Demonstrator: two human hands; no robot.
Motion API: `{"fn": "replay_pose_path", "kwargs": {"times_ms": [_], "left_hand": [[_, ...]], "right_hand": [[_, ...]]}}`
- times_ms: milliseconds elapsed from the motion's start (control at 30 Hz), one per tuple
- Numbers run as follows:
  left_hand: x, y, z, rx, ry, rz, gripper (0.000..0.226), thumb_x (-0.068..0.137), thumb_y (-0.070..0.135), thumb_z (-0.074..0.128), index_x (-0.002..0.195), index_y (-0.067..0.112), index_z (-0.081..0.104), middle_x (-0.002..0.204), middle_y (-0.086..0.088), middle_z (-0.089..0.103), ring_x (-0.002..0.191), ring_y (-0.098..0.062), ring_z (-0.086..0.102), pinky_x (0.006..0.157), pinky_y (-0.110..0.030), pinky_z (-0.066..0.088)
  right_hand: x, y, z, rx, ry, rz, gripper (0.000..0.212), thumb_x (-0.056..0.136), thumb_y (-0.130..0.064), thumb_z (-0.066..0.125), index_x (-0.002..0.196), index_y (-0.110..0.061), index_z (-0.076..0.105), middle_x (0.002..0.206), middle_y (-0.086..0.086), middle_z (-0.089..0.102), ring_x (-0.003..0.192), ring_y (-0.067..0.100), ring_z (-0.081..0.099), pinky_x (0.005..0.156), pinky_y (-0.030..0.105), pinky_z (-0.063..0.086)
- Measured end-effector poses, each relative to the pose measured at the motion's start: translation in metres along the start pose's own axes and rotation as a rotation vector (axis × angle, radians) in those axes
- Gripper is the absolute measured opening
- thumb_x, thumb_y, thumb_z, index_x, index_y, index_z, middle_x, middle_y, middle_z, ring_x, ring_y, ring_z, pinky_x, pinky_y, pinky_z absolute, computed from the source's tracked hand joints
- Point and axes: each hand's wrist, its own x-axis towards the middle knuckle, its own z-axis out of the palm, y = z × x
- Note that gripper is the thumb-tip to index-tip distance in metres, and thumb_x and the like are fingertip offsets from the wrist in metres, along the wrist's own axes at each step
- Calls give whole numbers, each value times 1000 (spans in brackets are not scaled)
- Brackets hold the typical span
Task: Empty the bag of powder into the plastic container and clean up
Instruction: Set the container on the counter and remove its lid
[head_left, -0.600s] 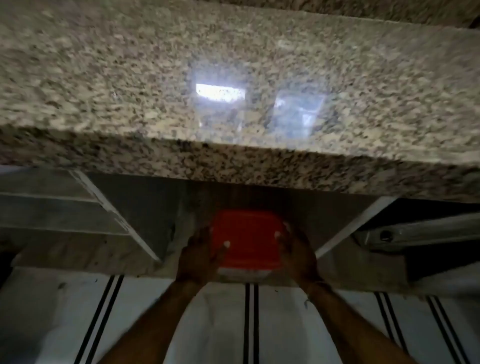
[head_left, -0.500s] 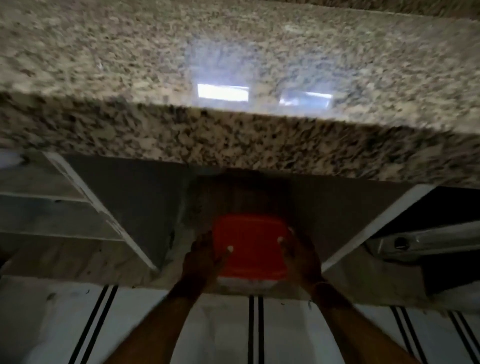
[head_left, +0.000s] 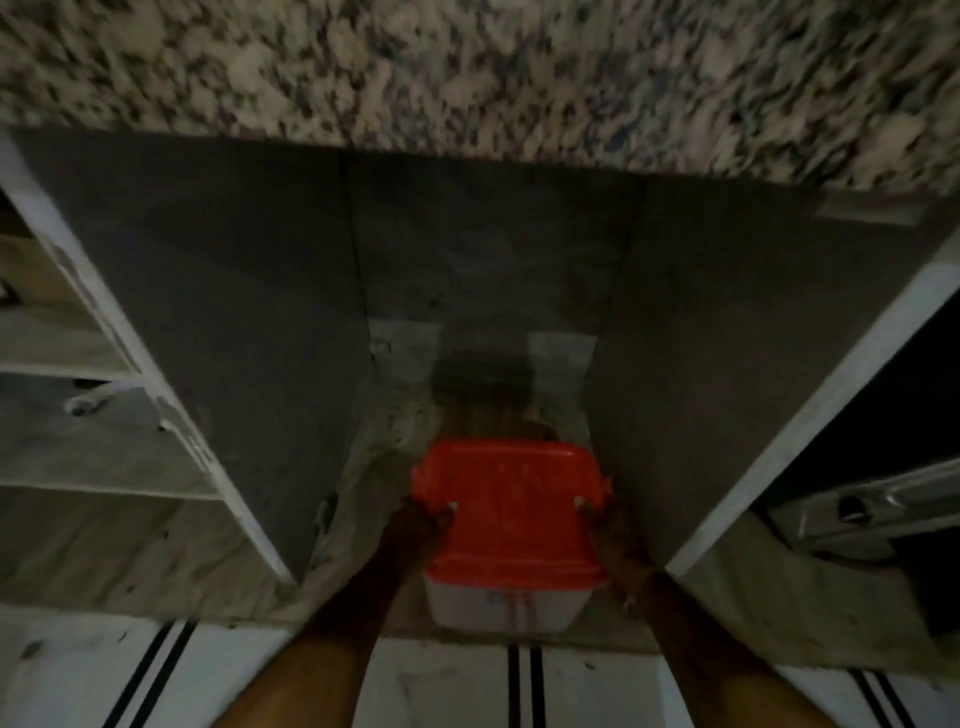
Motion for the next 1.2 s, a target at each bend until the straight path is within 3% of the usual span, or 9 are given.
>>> {"fn": "replay_pose_path", "kwargs": {"times_ms": [133, 200, 267, 333, 467, 600, 767, 1000, 1200], "left_hand": [[-50, 40, -38, -79, -25, -53, 99, 82, 70, 63, 155, 10, 36, 151, -16, 50, 134, -34, 54, 113, -45, 43], [-91, 80, -69, -83, -8, -79, 114, 73, 88, 53, 156, 12, 35, 150, -14, 53, 131, -33, 57, 109, -43, 47], [-140, 119, -99, -79, -18, -136, 106, 78, 84, 51, 153, 9, 39, 146, -12, 55, 126, -33, 59, 91, -33, 55], [-181, 150, -131, -59, -29, -215, 83, 91, 68, 55, 146, 7, 45, 140, -13, 59, 119, -32, 62, 76, -24, 49], [-276, 206, -201, -52, 12, -199, 86, 78, 81, 54, 128, 11, 63, 116, -10, 72, 104, -28, 69, 78, -19, 46], [-367, 276, -278, -39, 17, -177, 70, 89, 66, 60, 138, 17, 56, 127, -8, 69, 114, -28, 66, 96, -32, 50], [-448, 355, -361, 15, 68, -138, 80, 78, 81, 54, 120, 14, 57, 115, -9, 68, 104, -32, 68, 85, -39, 55], [-479, 440, -450, 86, 145, -19, 69, 79, 73, 65, 111, 12, 59, 109, -10, 69, 94, -30, 66, 72, -32, 46], [-448, 521, -499, 103, 213, 142, 81, 79, 78, 61, 126, 12, 53, 107, -3, 63, 84, -22, 61, 61, -27, 45]], "right_hand": [[-39, -46, -27, 40, -45, 113, 65, 96, -58, 54, 149, -22, 45, 136, 4, 60, 115, 25, 61, 99, 46, 52], [-62, -80, -43, 43, -29, 124, 69, 93, -63, 55, 146, -19, 49, 133, 10, 64, 108, 26, 63, 94, 42, 53], [-92, -112, -59, 32, -29, 166, 69, 93, -62, 55, 144, -17, 50, 133, 13, 65, 113, 31, 65, 97, 44, 53], [-126, -146, -77, 40, -18, 211, 62, 96, -54, 57, 144, -16, 49, 135, 13, 64, 117, 34, 64, 102, 47, 53], [-208, -227, -123, -39, 12, 267, 74, 88, -67, 61, 134, -10, 55, 120, 8, 68, 101, 28, 68, 92, 37, 56], [-285, -304, -174, -97, 19, 248, 85, 77, -79, 56, 131, -14, 57, 119, 8, 69, 105, 27, 69, 93, 45, 58], [-368, -418, -231, -140, 60, 185, 88, 77, -81, 52, 130, -11, 56, 118, 8, 67, 104, 24, 67, 83, 35, 53], [-402, -523, -291, -213, 164, 82, 63, 91, -61, 62, 127, -9, 62, 116, 15, 70, 108, 33, 66, 80, 31, 40], [-364, -598, -319, -155, 258, -53, 78, 74, -86, 50, 117, -22, 63, 102, 4, 72, 91, 28, 71, 84, 49, 60]]}}
